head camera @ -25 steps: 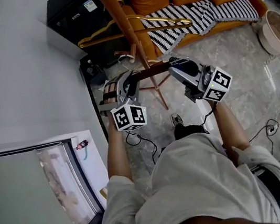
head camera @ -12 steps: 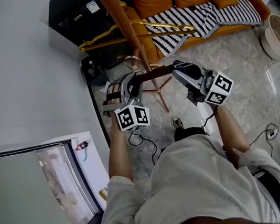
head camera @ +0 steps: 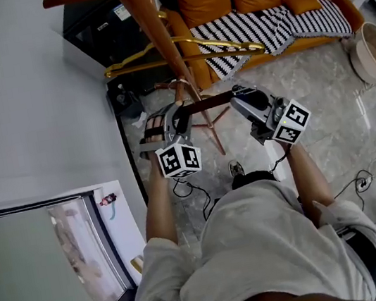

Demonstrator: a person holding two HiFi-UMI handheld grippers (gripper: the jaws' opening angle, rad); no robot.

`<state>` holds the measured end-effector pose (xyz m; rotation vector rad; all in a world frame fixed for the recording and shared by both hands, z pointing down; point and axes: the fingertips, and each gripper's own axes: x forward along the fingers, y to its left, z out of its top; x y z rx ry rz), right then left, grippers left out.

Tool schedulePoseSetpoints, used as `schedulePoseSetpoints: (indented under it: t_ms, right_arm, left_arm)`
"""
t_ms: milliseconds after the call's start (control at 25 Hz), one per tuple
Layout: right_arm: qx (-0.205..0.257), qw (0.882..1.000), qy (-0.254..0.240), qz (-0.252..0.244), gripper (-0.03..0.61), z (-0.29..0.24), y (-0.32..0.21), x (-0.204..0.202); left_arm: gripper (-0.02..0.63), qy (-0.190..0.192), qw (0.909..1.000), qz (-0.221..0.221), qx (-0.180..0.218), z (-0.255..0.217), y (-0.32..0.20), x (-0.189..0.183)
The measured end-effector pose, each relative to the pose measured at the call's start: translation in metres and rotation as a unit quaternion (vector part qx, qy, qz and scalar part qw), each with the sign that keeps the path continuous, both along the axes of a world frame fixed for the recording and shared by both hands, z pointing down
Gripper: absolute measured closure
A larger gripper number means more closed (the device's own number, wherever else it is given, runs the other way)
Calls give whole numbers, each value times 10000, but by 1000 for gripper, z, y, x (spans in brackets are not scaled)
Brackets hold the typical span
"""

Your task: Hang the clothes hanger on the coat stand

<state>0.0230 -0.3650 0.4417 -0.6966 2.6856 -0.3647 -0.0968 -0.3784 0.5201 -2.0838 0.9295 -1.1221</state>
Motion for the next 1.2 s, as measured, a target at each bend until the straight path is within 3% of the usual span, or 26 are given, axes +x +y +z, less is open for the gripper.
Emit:
schedulePoseSetpoints:
  t_ms: [640,1200]
  right_arm:
    - [-103,9994,292,-165,462,30,-27,2]
    - [117,9937,1089,253,451,47,-34,2]
  left_arm:
    - [483,-71,9996,-236,99,21,-20,-1]
    - [449,45,9935,-779,834,18,-33,-8]
